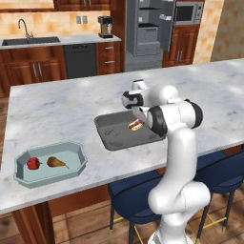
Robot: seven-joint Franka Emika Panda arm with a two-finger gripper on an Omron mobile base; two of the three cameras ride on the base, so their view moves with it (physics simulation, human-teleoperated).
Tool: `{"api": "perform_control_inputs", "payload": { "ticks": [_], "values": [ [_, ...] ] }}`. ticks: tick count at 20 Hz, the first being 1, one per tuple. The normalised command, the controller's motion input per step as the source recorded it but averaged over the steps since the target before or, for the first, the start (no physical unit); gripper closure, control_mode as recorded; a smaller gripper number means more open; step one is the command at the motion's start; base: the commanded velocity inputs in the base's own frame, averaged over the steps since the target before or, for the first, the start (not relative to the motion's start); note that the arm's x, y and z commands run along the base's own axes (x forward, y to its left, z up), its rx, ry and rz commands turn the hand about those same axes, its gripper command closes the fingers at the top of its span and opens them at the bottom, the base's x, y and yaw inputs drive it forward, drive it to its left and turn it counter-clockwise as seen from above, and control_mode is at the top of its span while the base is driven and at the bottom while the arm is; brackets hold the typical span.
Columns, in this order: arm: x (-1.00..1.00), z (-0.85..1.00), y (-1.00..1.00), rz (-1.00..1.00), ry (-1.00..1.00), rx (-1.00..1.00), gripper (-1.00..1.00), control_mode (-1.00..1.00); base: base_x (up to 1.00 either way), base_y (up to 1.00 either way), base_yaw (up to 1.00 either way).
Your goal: Place the cold items (bell pepper and pear) from the fridge in one tupperware on the dining counter. Place the warm items (kebab skewer and hot dog) in the stove area in another tupperware.
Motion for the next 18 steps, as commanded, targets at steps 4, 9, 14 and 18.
{"api": "perform_control_inputs", "payload": {
  "ticks": [4, 9, 14, 18],
  "values": [
    [0.02, -0.37, 0.01, 0.0, 0.01, 0.0, 1.0, -1.0, 0.0, 0.0, 0.0],
    [0.04, -0.18, 0.0, 0.0, 0.0, 0.0, 1.0, -1.0, 0.0, 0.0, 0.0],
    [0.0, -0.05, 0.0, 0.0, 0.0, 0.0, -1.0, -1.0, 0.0, 0.0, 0.0],
    [0.01, 0.0, 0.0, 0.0, 0.0, 0.0, -1.0, -1.0, 0.0, 0.0, 0.0]
  ]
}}
